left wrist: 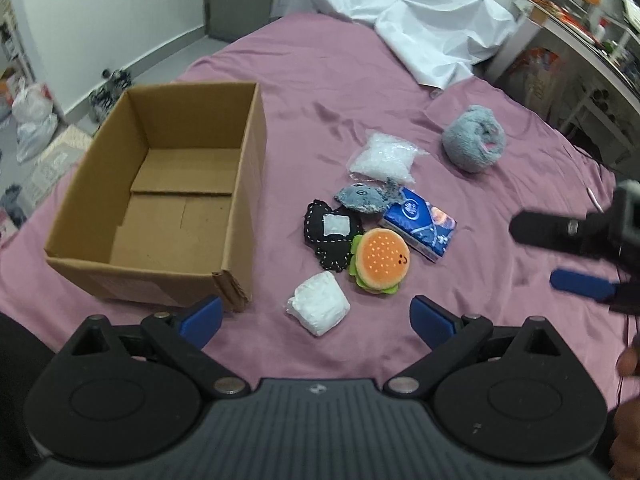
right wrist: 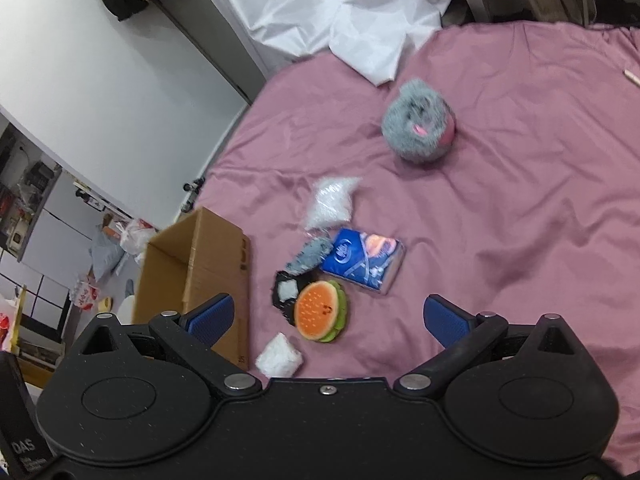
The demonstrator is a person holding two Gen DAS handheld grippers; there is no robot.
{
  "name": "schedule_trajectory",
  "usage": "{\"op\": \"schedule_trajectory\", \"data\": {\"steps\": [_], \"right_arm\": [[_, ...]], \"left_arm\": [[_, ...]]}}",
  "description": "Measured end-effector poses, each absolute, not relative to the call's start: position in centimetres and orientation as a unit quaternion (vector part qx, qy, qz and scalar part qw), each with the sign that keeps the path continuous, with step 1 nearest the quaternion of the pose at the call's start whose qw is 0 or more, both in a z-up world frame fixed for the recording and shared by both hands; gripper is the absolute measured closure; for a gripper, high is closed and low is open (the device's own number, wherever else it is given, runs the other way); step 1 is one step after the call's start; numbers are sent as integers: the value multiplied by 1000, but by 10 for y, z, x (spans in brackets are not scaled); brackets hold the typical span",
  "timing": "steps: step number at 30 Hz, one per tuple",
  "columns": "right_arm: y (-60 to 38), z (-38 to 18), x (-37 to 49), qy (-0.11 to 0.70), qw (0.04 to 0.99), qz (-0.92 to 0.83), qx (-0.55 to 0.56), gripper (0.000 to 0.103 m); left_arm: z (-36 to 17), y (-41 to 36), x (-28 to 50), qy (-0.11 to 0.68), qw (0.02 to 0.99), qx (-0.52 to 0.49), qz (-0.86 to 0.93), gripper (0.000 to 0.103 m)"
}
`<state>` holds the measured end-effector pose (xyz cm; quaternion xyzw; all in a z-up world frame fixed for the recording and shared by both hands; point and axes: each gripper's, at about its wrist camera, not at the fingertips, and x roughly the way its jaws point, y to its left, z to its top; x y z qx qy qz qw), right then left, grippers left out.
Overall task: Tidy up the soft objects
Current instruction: 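Grasp the white cotton pouch with left tool while right tool approaches the plush burger, then grasp the plush burger with the right tool and lift both items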
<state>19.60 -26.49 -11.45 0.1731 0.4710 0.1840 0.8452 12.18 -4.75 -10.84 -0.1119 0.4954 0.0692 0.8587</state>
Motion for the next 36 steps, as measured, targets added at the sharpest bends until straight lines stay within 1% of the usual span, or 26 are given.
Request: {"op": "schedule_trajectory", "data": {"steps": [1,5,9,11,15,17,30,31,32,34,36], "right_arm": [[-266,-118,198,474,844,183,173,4],[-268,-129,206,486,830,188,197,6],[-267,-143,215,504,816,190,212,10],[-264,-149,221,512,812,188,207,16],[-264,-159,229,524,801,190,217,19],[-264,-163,232,530,795,190,227,20],[-254,-179,246,554,770,191,252,20],[-253,-181,247,557,769,189,252,20],[-251,-183,247,560,767,189,253,20],[-248,-187,250,564,764,187,252,21],[-242,-191,253,569,761,185,251,24]], "left_arm": [[-111,-47,124,496,857,-119,73,4],[-126,-47,132,510,844,-147,83,14],[-137,-49,138,515,835,-169,96,19],[-142,-49,140,515,833,-172,102,23],[-152,-46,144,519,826,-185,119,27],[-157,-45,146,522,821,-194,126,31],[-187,-38,155,520,800,-241,178,32],[-189,-37,156,520,799,-242,180,38],[-191,-36,156,520,797,-247,180,49],[-194,-33,157,523,791,-263,177,59],[-192,-32,156,518,793,-268,176,59]]}}
